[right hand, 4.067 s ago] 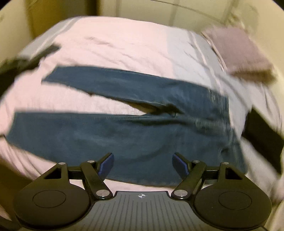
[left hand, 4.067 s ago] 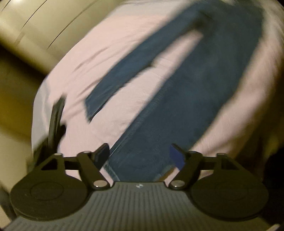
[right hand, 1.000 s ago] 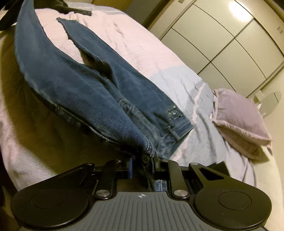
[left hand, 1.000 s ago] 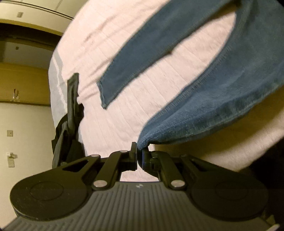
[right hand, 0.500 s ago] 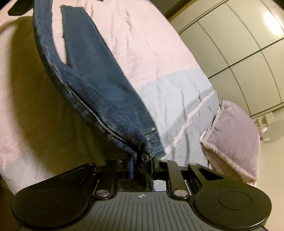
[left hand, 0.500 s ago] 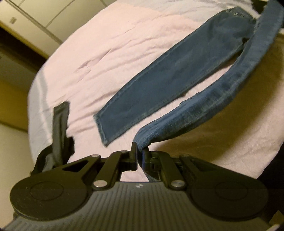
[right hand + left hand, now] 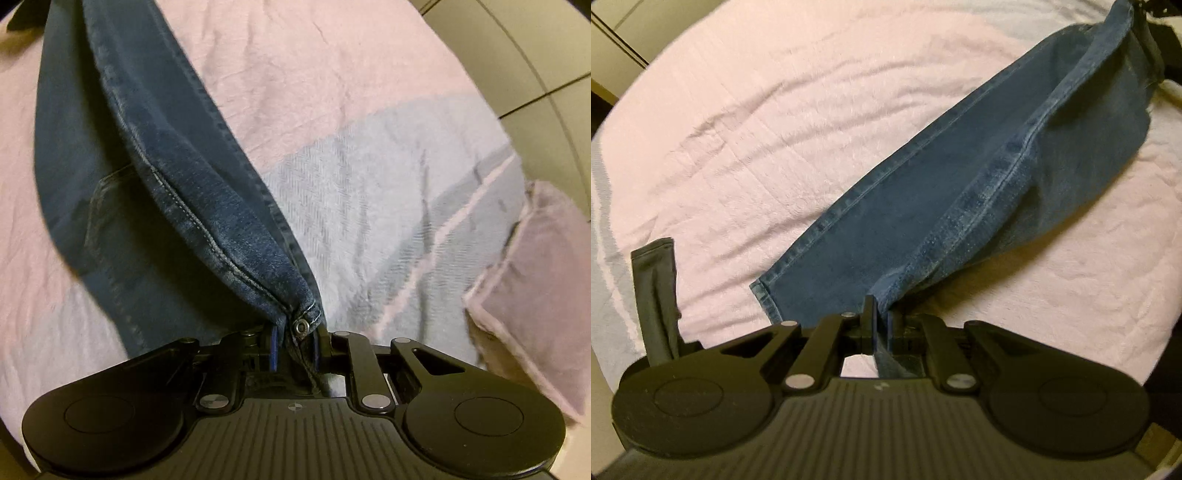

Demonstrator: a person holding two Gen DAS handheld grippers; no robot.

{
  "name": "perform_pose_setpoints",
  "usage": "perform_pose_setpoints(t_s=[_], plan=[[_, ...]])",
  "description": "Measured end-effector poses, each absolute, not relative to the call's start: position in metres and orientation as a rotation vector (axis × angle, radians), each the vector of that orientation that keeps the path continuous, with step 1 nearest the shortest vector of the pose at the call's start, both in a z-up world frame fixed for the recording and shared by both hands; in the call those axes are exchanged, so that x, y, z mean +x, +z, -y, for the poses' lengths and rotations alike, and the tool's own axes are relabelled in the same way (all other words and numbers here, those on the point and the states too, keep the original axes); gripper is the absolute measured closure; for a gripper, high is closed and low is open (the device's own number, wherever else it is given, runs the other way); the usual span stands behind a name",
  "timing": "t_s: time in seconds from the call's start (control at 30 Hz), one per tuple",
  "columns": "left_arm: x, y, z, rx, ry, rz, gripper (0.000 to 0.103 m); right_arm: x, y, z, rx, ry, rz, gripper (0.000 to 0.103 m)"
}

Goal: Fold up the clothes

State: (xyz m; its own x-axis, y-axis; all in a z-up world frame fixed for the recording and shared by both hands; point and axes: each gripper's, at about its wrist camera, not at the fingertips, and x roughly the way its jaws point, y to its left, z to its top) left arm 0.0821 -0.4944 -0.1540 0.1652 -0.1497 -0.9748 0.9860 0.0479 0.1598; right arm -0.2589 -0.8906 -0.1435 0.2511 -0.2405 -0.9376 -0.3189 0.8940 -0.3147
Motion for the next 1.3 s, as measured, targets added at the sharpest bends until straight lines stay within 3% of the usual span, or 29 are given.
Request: perform_pose_setpoints(t_s=[0.23, 0.33, 0.4, 0.47, 0.53, 0.77, 1.1, 1.3], plan=[[0.120, -0.204, 0.555, 1.218, -1.047, -1.062, 0.097, -0.211, -0.199, 0.940, -0.396, 0.176, -1.400, 0.088], [0.134, -0.233, 0.577, 1.249, -0.976, -1.079, 0.087, -0.196, -0.227, 0.955, -0.348, 0.196, -1.400, 0.086], [0.141, -0.254, 0.590, 1.264, -0.922, -1.092, 0.080, -0.186, -0.245, 0.965, -0.311, 0.183, -1.387, 0.077], [0.144, -0.270, 0.598, 1.295, -0.886, -1.093, 0.077, -0.180, -0.253, 0.973, -0.285, 0.126, -1.368, 0.048], [0.144, -0.280, 0.601, 1.327, -0.864, -1.076, 0.075, -0.182, -0.250, 0.983, -0.242, 0.050, -1.328, 0.038], [0.157, -0.276, 0.599, 1.289, -0.822, -1.092, 0.062, -0.234, -0.218, 1.020, 0.037, -0.223, -1.189, 0.036], [0.132, -0.254, 0.605, 1.317, -0.891, -1.005, 0.065, -0.270, -0.216, 1.031, 0.309, -0.385, -1.059, 0.035], [0.119, -0.224, 0.580, 1.240, -0.917, -0.991, 0.065, -0.256, -0.229, 1.053, 0.428, -0.392, -1.043, 0.026]])
